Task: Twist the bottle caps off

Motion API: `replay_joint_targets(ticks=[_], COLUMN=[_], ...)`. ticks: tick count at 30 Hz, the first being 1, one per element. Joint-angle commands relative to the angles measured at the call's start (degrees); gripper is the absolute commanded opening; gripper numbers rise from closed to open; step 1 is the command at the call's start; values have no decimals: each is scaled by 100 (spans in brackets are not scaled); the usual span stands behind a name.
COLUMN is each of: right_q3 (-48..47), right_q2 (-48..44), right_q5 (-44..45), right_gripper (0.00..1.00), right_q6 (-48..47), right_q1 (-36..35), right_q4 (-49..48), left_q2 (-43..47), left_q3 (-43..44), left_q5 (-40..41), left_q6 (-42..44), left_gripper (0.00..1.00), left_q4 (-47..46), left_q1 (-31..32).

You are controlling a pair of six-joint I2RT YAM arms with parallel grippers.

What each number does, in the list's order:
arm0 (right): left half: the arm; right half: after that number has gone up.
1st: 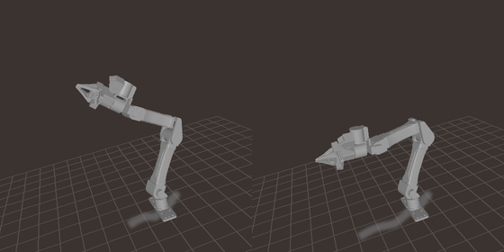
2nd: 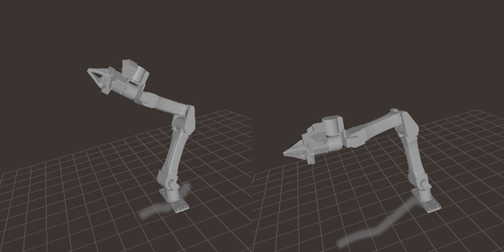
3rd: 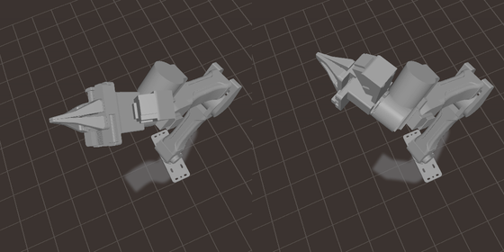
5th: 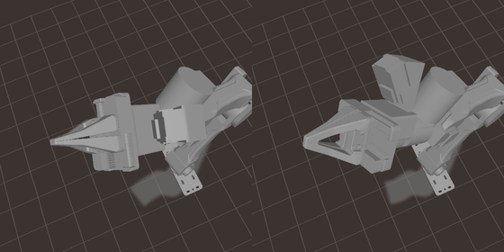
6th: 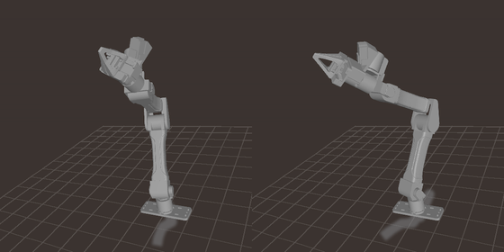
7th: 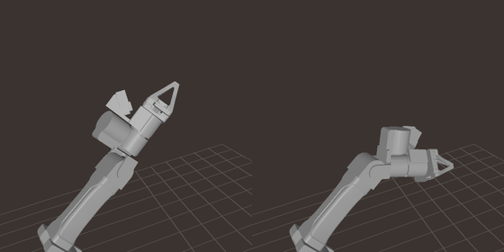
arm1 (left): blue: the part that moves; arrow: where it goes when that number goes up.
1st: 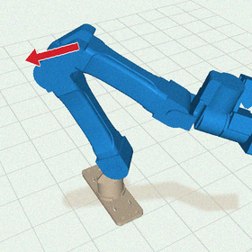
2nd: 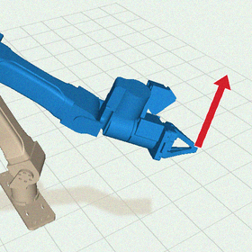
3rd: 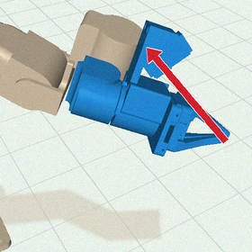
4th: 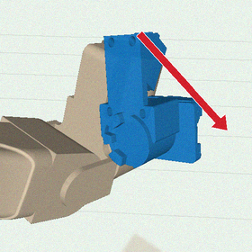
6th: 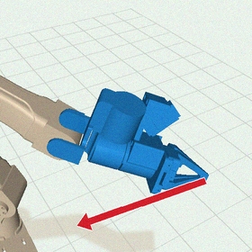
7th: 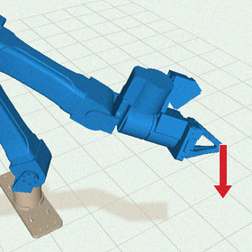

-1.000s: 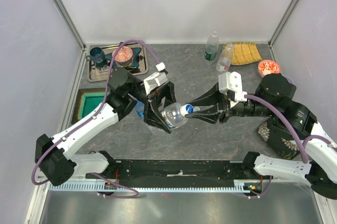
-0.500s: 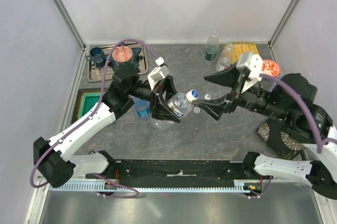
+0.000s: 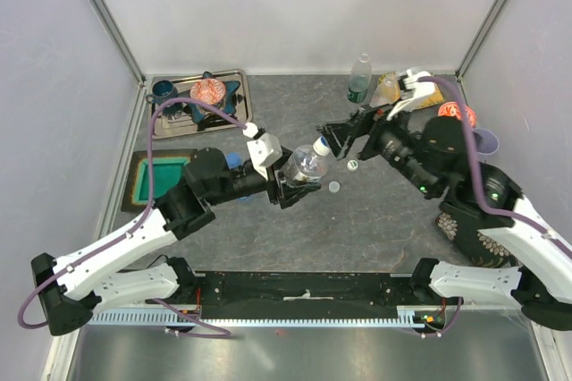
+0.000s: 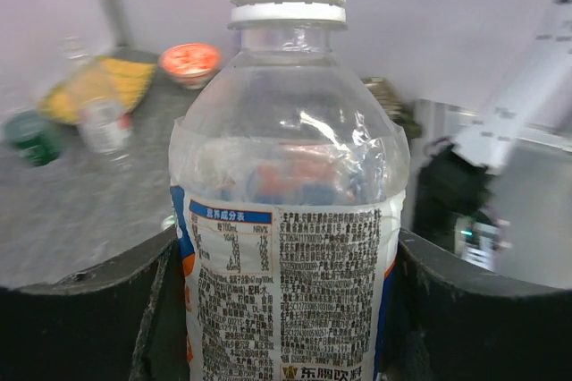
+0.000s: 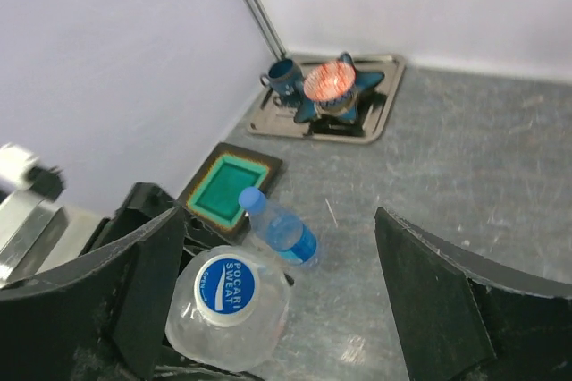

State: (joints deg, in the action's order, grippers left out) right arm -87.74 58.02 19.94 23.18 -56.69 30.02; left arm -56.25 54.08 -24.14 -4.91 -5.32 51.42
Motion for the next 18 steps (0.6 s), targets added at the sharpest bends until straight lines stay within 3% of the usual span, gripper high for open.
replay_joint_targets(ticks=[1,7,18], right_q3=[310,320,390], right_q2=[104,455,834], right_q5=[441,247,299], right_gripper=[93,91,79], right_q6=[916,1171,1145], right_q1=[-9,-9,-9], right_q4=[-601,-849,-866], left_q2=[105,0,79], left_q3=[-302,-390,-478], left_q5=[2904,4039,4277], left_q6=[1044,1422,1581], left_gripper=[46,47,47], left_q4=[-399,-531,-672], left_q1=[447,861,1019])
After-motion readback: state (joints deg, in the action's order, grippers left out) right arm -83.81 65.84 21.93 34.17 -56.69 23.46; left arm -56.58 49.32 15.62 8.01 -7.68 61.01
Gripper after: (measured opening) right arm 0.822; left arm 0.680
